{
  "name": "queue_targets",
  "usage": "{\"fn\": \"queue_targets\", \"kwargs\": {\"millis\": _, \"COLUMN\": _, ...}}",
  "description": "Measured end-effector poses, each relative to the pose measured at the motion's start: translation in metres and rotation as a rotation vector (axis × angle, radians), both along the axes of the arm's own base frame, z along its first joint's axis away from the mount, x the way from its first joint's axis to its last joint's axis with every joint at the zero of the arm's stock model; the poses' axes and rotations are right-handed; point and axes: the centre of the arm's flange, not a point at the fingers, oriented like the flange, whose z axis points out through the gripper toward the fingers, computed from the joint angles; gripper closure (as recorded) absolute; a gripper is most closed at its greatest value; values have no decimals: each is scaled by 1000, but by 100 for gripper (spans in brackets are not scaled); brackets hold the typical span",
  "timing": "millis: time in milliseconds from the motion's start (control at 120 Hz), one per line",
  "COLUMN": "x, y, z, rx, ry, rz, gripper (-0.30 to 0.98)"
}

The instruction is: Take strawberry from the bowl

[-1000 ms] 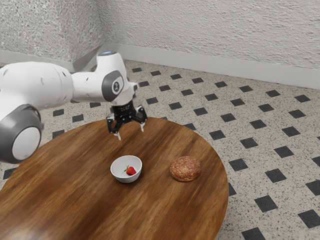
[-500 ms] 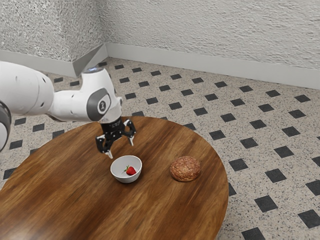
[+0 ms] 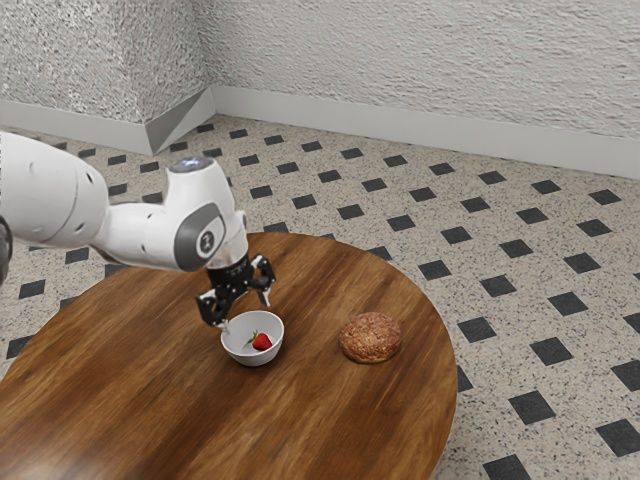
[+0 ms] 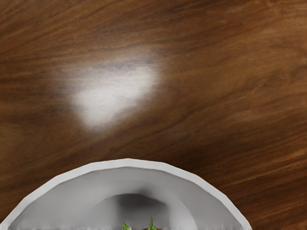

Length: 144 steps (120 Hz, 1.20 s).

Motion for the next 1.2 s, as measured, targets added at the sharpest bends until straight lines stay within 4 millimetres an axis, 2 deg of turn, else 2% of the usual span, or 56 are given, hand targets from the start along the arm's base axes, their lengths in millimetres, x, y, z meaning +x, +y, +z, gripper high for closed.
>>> {"fn": "queue_targets", "kwargs": {"millis": 167, "x": 1, "y": -1, "z": 0, "rx": 1, "ry": -14, "rz": 23, "gripper": 12}}
{"fn": "queue_targets", "kwargs": {"millis": 325, "x": -10, "y": -4, "z": -6, "rx": -2, "ry": -12, "rz": 37, "gripper": 18}}
{"fn": "queue_targets", "kwargs": {"millis": 433, "x": -9, "y": -5, "z": -18, "rx": 9, "ry": -10, "rz": 47, "gripper": 19}}
{"fn": "queue_targets", "kwargs": {"millis": 867, "x": -5, "y": -16, "z": -34, "rx": 10, "ry": -22, "rz": 40, "gripper": 25}}
{"fn": "queue_targets", "kwargs": {"millis": 1200, "x": -5, "y": -22, "z": -35, "rx": -4, "ry": -31, "rz": 57, "gripper": 27}}
